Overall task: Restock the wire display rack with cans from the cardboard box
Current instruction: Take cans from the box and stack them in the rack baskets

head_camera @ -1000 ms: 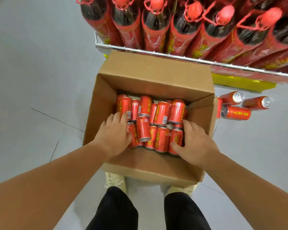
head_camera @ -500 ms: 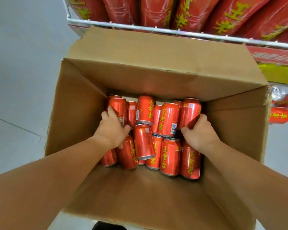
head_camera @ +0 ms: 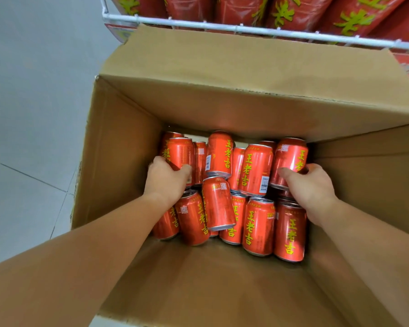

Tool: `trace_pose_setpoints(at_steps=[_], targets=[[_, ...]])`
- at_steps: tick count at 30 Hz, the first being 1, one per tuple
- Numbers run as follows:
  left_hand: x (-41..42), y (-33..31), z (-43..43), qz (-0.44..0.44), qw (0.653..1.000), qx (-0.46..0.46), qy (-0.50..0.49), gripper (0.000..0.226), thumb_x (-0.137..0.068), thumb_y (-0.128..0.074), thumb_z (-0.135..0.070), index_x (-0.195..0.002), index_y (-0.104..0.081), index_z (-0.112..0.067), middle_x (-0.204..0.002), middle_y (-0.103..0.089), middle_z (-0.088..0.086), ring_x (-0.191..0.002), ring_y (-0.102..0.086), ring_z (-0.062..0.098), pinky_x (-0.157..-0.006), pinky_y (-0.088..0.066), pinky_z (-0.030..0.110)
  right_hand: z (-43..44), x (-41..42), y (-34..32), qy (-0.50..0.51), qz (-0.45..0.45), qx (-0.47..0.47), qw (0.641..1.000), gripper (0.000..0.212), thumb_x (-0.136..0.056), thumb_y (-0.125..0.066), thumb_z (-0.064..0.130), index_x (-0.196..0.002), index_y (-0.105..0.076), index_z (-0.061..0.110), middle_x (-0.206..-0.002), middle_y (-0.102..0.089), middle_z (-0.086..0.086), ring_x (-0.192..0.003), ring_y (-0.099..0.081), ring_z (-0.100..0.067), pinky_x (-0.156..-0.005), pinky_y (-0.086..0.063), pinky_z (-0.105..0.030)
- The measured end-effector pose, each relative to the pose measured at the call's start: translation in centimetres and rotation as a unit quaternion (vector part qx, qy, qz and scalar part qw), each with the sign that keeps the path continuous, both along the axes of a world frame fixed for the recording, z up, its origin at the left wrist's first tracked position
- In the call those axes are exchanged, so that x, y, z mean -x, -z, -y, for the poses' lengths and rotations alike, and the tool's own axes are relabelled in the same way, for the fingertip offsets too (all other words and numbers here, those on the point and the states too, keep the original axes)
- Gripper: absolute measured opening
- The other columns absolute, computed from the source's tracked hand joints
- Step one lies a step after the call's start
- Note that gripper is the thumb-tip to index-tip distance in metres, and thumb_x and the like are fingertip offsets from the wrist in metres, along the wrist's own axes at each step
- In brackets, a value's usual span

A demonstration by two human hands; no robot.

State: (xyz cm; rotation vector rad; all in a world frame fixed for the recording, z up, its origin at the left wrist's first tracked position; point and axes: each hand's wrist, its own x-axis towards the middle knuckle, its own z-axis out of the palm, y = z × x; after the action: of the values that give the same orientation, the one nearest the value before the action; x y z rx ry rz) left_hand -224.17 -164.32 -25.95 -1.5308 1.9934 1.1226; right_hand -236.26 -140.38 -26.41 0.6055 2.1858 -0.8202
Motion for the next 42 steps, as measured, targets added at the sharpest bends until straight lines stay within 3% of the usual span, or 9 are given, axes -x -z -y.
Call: trace_pose_setpoints(at_steps=[5, 10, 14, 19, 22, 25, 28, 38, 42], targets=[[0.2, -0.6, 0.0, 0.0, 1.0, -0.005, -0.003, 0.07, -0.083, -0.081, -0.035, -0.135, -0.039, -0.013, -0.129, -0.057, 0.008, -0.114, -0.061, 0.026, -0.089, -0.05, 0.039, 0.0, 0.6, 0.1, 0.046, 0.006, 0.02, 0.999, 0.03, -0.074, -0.087, 0.023, -0.087, -0.061, 0.018, -0.091, -0.068, -0.007, -0.081, -0.067, -0.025, -0.077, -0.054, -0.038], [0.9, -0.9, 0.5, 0.033, 0.999, -0.036, -0.004, 0.052, -0.074, -0.087, -0.039, -0.113, -0.061, -0.018, -0.109, -0.068, 0.005, -0.093, -0.066, 0.021, -0.082, -0.053, 0.037, 0.0, 0.4, -0.5, 0.034, 0.041, 0.023, 0.998, 0.05, -0.069, -0.09, 0.024, -0.11, -0.064, 0.011, -0.097, -0.068, -0.008, -0.082, -0.067, -0.024, -0.075, -0.055, -0.038], [0.7, -3.9, -0.1, -0.001, 0.999, -0.023, 0.038, 0.061, -0.069, -0.09, -0.042, -0.118, -0.062, -0.02, -0.108, -0.068, 0.002, -0.094, -0.068, 0.019, -0.088, -0.057, 0.04, -0.2, -0.8, -3.8, -0.006, 0.022, 0.031, 0.999, 0.053, -0.071, -0.089, 0.026, -0.114, -0.06, 0.016, -0.099, -0.067, -0.004, -0.085, -0.066, -0.02, -0.071, -0.053, -0.034], [0.9, -10.6, -1.3, -0.026, 0.997, -0.03, 0.066, 0.06, -0.065, -0.091, -0.045, -0.114, -0.064, -0.021, -0.1, -0.069, -0.002, -0.091, -0.068, 0.016, -0.083, -0.058, 0.037, 0.6, -2.1, -10.6, -0.059, -0.023, 0.033, 0.997, 0.06, -0.064, -0.089, 0.028, -0.109, -0.05, 0.016, -0.108, -0.061, -0.005, -0.096, -0.063, -0.023, -0.086, -0.055, -0.041], [0.9, -15.7, -2.3, -0.032, 0.997, -0.019, 0.073, 0.066, -0.06, -0.09, -0.05, -0.11, -0.061, -0.017, -0.098, -0.067, -0.002, -0.089, -0.068, 0.016, -0.075, -0.057, 0.035, 1.4, -2.7, -15.9, -0.065, -0.031, 0.053, 0.996, 0.065, -0.064, -0.088, 0.03, -0.112, -0.045, 0.019, -0.108, -0.058, -0.003, -0.095, -0.062, -0.02, -0.086, -0.054, -0.04], [0.8, -21.9, -3.4, -0.05, 0.996, -0.026, 0.067, 0.07, -0.066, -0.091, -0.041, -0.114, -0.045, -0.017, -0.101, -0.058, -0.004, -0.086, -0.06, 0.01, -0.065, -0.047, 0.026, 1.8, -3.0, -22.3, -0.076, -0.035, 0.083, 0.993, 0.06, -0.069, -0.086, 0.027, -0.112, -0.045, 0.02, -0.093, -0.055, 0.009, -0.078, -0.055, -0.004, -0.073, -0.046, -0.03], [1.0, -28.9, -4.2, -0.076, 0.994, -0.034, 0.076, 0.069, -0.069, -0.09, -0.038, -0.115, -0.042, -0.019, -0.098, -0.055, -0.007, -0.08, -0.055, 0.002, -0.057, -0.04, 0.019, 2.0, -3.0, -29.2, -0.073, -0.062, 0.107, 0.99, 0.062, -0.069, -0.086, 0.028, -0.115, -0.046, 0.022, -0.095, -0.057, 0.012, -0.083, -0.059, -0.006, -0.075, -0.047, -0.03], [4.3, -56.0, -4.1, -0.18, 0.98, 0.023, 0.077, 0.059, -0.07, -0.088, -0.033, -0.105, -0.045, -0.015, -0.092, -0.059, -0.001, -0.076, -0.058, 0.006, -0.055, -0.04, 0.025, 0.6, -0.7, -55.7, -0.052, -0.177, 0.138, 0.973, 0.049, -0.069, -0.083, 0.022, -0.111, -0.057, 0.022, -0.088, -0.068, 0.005, -0.077, -0.065, -0.012, -0.069, -0.052, -0.03], [6.4, -65.3, -5.5, -0.216, 0.972, 0.035, 0.08, 0.058, -0.058, -0.088, -0.04, -0.099, -0.059, -0.012, -0.083, -0.07, 0.004, -0.067, -0.068, 0.012, -0.058, -0.056, 0.034, -0.4, 0.3, -64.8, -0.049, -0.219, 0.152, 0.963, 0.053, -0.068, -0.084, 0.022, -0.111, -0.053, 0.022, -0.093, -0.068, 0.002, -0.079, -0.066, -0.015, -0.075, -0.054, -0.035]])
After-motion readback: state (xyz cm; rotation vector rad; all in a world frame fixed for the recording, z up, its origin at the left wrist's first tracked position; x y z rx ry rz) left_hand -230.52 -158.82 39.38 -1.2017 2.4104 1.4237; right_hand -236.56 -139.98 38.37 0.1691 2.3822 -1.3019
